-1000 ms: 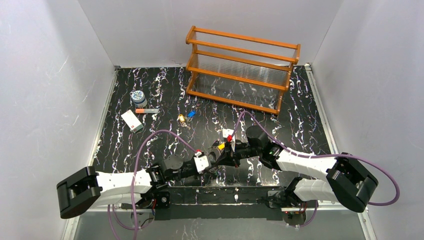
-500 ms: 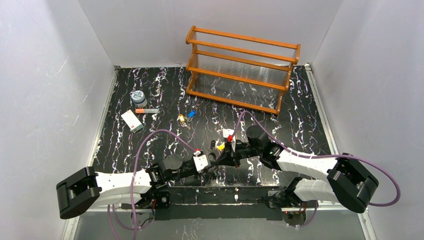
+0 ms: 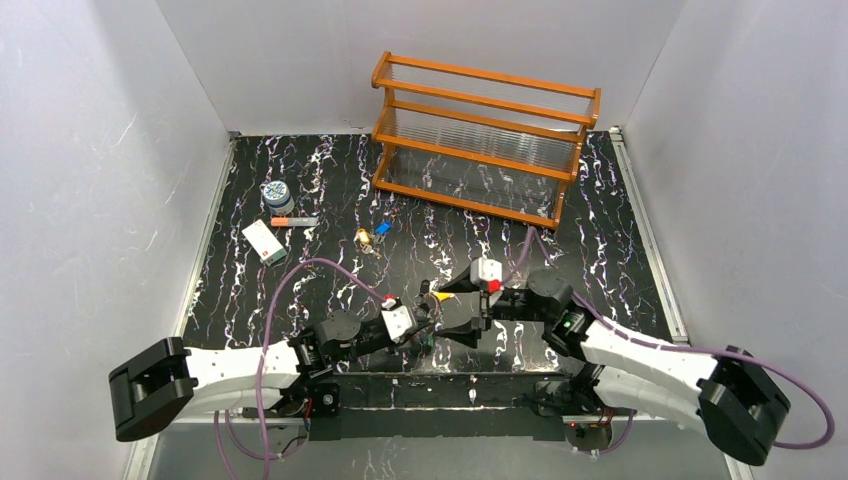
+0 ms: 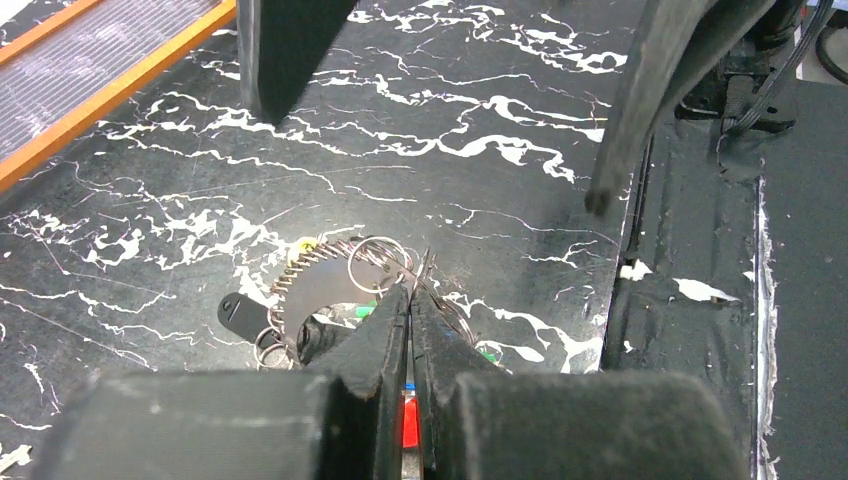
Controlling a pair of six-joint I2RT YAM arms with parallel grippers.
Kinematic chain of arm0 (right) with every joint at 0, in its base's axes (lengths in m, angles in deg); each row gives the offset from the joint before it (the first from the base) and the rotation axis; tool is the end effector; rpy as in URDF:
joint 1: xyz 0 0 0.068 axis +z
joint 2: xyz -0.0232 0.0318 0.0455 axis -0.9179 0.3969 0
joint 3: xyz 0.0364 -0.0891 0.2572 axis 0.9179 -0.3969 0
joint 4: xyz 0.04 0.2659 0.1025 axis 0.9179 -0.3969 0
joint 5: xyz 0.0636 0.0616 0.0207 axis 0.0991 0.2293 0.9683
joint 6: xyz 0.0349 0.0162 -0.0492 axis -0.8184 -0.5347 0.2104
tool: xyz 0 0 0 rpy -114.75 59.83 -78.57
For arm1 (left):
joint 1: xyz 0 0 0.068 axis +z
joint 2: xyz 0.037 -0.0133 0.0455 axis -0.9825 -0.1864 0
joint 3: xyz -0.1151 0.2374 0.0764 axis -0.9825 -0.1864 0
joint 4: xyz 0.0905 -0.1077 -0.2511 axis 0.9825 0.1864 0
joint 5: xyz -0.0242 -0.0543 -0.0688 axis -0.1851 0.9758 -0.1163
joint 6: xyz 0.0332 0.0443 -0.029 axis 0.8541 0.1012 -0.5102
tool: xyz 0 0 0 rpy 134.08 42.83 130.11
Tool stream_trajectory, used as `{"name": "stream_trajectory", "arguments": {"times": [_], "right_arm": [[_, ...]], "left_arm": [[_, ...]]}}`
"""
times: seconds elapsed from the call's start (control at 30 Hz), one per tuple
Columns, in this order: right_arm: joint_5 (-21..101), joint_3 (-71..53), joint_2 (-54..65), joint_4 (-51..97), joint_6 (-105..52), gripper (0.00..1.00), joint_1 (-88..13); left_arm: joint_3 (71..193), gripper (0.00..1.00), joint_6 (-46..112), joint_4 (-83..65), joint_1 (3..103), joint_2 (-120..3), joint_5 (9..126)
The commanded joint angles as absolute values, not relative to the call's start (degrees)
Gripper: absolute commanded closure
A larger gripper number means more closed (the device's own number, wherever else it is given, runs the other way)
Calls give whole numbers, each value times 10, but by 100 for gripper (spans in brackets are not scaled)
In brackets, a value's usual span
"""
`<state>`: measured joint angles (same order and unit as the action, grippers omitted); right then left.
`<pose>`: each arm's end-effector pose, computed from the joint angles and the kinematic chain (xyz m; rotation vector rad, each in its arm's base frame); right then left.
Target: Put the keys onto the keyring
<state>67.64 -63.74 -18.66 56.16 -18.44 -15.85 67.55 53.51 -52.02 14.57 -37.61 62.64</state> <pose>0.1323 0.2054 0.2173 -1.1854 1.2853 1.1394 0.0905 -0.1983 0.1703 1.0318 1.2921 -0.7985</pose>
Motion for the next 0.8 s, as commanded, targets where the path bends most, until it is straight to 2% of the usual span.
{"name": "stream_trajectory", "arguments": {"times": [0.0, 0.17, 0.37, 0.6, 0.77], "right_arm": [[585, -683, -261, 647, -165, 1, -157], [558, -704, -319, 626, -131, 1, -157], [562, -707, -329, 602, -102, 1, -158], [502, -670, -278, 597, -149, 1, -157], [434, -590, -199, 556, -219, 1, -158]], "left_arm": [[666, 100, 533, -545, 144, -351, 612], [659, 100, 563, -544, 144, -334, 634], [643, 100, 623, -545, 144, -303, 647], [637, 100, 580, -542, 144, -274, 584], [643, 100, 541, -519, 144, -281, 557]]}}
